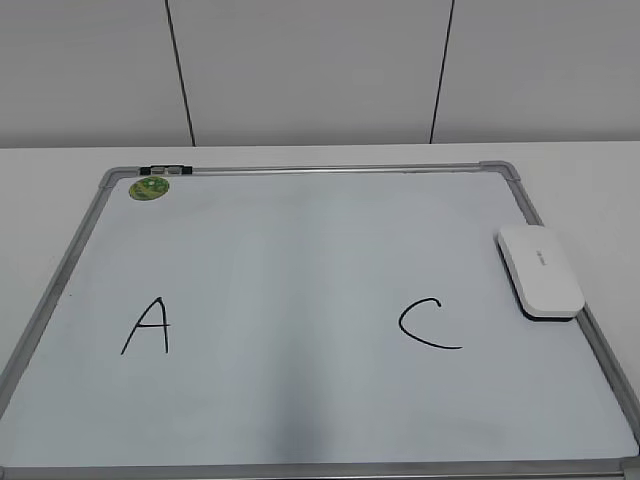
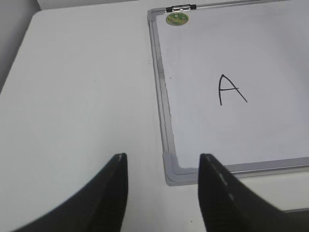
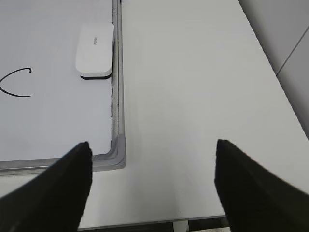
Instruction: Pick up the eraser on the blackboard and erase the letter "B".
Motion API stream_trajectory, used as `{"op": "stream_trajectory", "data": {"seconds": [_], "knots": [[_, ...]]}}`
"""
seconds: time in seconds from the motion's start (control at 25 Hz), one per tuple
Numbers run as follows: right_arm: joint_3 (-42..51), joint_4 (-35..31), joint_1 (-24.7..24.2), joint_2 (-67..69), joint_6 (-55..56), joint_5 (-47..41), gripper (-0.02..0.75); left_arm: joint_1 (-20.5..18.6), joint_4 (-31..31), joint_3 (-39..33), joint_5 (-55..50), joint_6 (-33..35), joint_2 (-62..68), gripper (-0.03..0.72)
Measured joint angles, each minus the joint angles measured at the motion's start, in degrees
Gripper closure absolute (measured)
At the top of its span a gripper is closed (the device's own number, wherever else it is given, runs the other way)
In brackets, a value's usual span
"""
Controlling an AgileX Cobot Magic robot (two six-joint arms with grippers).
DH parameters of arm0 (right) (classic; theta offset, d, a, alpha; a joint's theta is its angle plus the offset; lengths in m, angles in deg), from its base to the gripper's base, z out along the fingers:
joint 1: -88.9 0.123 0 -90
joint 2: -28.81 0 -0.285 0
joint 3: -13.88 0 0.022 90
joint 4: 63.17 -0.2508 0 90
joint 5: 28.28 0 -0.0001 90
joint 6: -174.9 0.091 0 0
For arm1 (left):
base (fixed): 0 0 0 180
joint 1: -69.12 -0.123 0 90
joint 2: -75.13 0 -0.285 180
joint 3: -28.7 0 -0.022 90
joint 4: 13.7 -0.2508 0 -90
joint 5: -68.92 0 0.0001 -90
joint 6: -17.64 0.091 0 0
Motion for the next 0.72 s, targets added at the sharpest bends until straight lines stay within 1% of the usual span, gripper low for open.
{"op": "stream_trajectory", "data": {"seconds": [0.28,0.72], "knots": [[0.0,0.1,0.0,-0.2,0.1,0.0,0.150,-0.4,0.0,0.0,0.1,0.0,0.0,0.367],[0.0,0.2,0.0,-0.2,0.1,0.0,0.150,-1.2,0.0,0.0,0.1,0.0,0.0,0.387]]}}
